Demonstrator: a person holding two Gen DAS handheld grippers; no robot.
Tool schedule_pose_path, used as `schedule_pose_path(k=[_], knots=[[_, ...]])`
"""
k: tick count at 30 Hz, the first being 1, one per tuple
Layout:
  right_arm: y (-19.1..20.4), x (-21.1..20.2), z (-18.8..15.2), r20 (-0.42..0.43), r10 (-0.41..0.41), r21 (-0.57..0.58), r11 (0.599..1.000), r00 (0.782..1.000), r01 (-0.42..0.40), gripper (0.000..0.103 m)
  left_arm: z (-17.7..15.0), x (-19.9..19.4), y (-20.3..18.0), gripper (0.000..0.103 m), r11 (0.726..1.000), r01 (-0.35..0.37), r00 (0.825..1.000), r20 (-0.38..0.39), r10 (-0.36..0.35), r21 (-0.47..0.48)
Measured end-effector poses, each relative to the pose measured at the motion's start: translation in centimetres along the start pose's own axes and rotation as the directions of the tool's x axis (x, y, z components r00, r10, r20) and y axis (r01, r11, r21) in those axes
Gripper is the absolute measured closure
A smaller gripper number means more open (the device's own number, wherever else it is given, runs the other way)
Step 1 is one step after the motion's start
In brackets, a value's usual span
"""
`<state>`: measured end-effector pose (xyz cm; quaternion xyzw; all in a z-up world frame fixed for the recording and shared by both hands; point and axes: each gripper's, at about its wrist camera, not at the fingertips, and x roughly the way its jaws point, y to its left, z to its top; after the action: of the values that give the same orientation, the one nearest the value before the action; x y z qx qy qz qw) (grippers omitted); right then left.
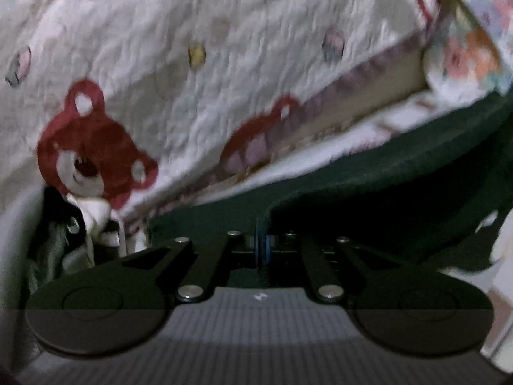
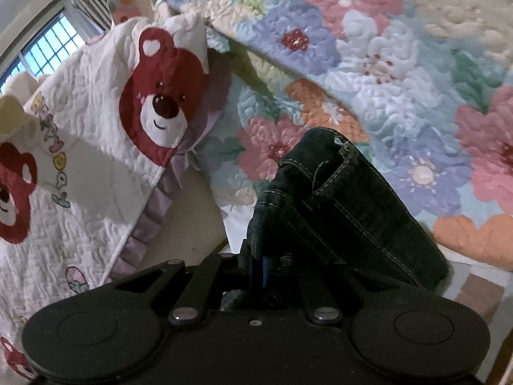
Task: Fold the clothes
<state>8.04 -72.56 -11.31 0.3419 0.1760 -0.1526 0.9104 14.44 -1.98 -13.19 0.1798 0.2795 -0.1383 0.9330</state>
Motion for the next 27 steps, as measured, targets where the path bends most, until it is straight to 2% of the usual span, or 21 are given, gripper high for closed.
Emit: schedule_pose_path(k=[1, 6, 9, 11, 13, 17, 18, 20, 21, 23, 25, 27], knots=[[0.3, 0.4, 0.0, -0.002, -0.003, -0.01, 1.0, 1.0, 0.003, 0.095, -0.1, 0.1, 0.0, 0.099, 1.0, -0.004, 1.0, 0.0, 0.004, 0.0], [1.3, 2.5, 0.4, -0.004, -0.029, -0.067, 0.997, 1.0, 0.029, 0.095, 2.2, 1.2, 0.0, 0.099, 0.99, -0.082, 0.996, 0.051, 0.076, 0.119], [1.0, 3.5, 0.0, -0.001, -0.039, -0.054, 0.998, 0.999, 0.039, 0.095, 1.7, 4.0, 0.3, 0.098, 0.992, -0.079, 0.997, -0.006, 0.08, 0.093], [1.1, 4.3, -0.3, -0.006, -0.054, -0.068, 0.996, 0.999, 0.054, 0.095, 1.0, 5.2, 0.1, 0.098, 0.988, -0.101, 0.994, -0.02, 0.104, 0.119], [1.6, 5.2, -0.2, -0.013, -0.065, -0.091, 0.994, 0.998, 0.063, 0.095, 1.3, 5.4, 0.1, 0.098, 0.982, -0.122, 0.992, 0.0, 0.123, 0.141], [3.3, 6.8, 1.4, 0.007, -0.054, -0.127, 0.99, 0.998, 0.055, 0.095, 4.2, 5.9, 1.5, 0.098, 0.984, -0.139, 0.99, 0.031, 0.136, 0.111], [3.8, 7.1, 1.8, 0.013, -0.051, -0.136, 0.989, 0.999, 0.052, 0.095, 4.3, 7.0, 1.6, 0.099, 0.984, -0.139, 0.99, 0.006, 0.139, 0.109], [4.1, 8.9, 2.4, 0.006, -0.063, -0.137, 0.988, 0.998, 0.063, 0.095, 4.0, 10.1, 1.8, 0.092, 0.984, -0.136, 0.988, -0.063, 0.143, 0.111], [3.9, 10.2, 2.5, -0.019, -0.085, -0.117, 0.99, 0.996, 0.082, 0.073, 3.9, 11.6, 1.9, 0.081, 0.985, -0.134, 0.985, -0.098, 0.145, 0.112], [2.8, 12.6, 2.1, -0.076, -0.17, -0.054, 0.985, 0.982, 0.167, 0.052, 3.2, 14.4, 2.0, 0.081, 0.983, -0.128, 0.978, -0.148, 0.148, 0.134], [1.9, 13.3, 0.7, -0.075, -0.218, -0.022, 0.976, 0.973, 0.217, 0.052, 1.8, 16.8, 1.6, 0.082, 0.975, -0.117, 0.975, -0.163, 0.148, 0.19], [1.2, 13.2, -0.9, -0.078, -0.201, -0.014, 0.98, 0.977, 0.201, 0.052, 1.0, 17.4, 1.0, 0.087, 0.963, -0.12, 0.974, -0.157, 0.161, 0.242]])
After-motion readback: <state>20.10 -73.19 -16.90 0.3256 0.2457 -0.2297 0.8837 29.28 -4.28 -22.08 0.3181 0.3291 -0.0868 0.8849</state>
